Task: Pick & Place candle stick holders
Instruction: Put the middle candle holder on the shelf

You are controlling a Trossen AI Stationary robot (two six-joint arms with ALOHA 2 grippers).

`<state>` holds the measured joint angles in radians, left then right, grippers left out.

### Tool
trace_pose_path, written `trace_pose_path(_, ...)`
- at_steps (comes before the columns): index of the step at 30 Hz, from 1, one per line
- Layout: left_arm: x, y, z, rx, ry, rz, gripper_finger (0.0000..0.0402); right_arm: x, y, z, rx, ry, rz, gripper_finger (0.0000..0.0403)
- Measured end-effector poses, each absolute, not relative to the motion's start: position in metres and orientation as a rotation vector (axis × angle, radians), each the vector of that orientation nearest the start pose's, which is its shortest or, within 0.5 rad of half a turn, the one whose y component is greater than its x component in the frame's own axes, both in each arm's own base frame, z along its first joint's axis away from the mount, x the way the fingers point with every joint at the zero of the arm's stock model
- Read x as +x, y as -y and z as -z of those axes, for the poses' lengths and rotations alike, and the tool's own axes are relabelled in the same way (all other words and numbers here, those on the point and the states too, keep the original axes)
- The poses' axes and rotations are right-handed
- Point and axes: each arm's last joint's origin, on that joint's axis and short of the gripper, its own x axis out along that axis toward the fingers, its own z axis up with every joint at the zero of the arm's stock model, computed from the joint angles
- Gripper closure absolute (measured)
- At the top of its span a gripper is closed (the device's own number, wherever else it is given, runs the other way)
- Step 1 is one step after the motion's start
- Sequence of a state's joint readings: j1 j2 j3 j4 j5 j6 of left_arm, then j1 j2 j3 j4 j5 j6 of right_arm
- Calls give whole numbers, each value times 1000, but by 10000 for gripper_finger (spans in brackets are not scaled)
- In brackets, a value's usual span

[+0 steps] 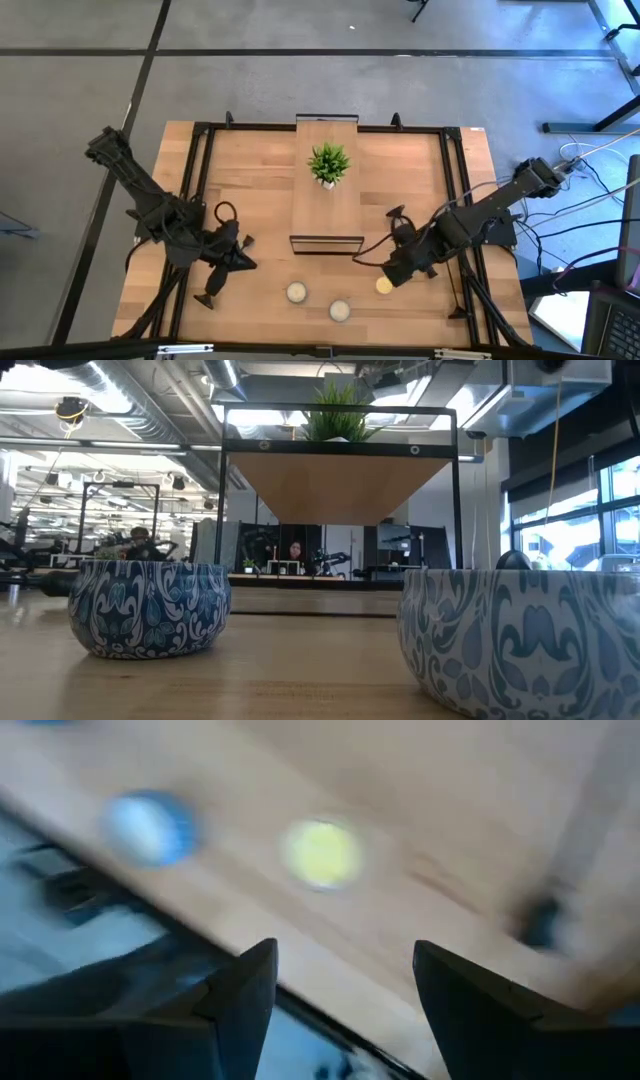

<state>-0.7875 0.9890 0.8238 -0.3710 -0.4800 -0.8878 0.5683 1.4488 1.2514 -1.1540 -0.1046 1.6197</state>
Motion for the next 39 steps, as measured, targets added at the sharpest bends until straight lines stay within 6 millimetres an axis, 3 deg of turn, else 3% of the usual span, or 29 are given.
trace_pose_path(5, 160, 146, -286, -570, -560, 64, 400, 203, -138, -283, 963, -1370, 799, 165)
trace_pose_path(18, 181, 173, -260, -577, -604, 50, 400, 202, -118, -280, 928, -1333, 986, 164)
trace_pose_path(26, 183, 174, -260, -595, -583, 36, 400, 210, -95, -245, 947, -1318, 892, 164)
trace_pose_path(39, 184, 176, -263, -635, -557, 54, 400, 191, -62, -195, 906, -1347, 901, 164)
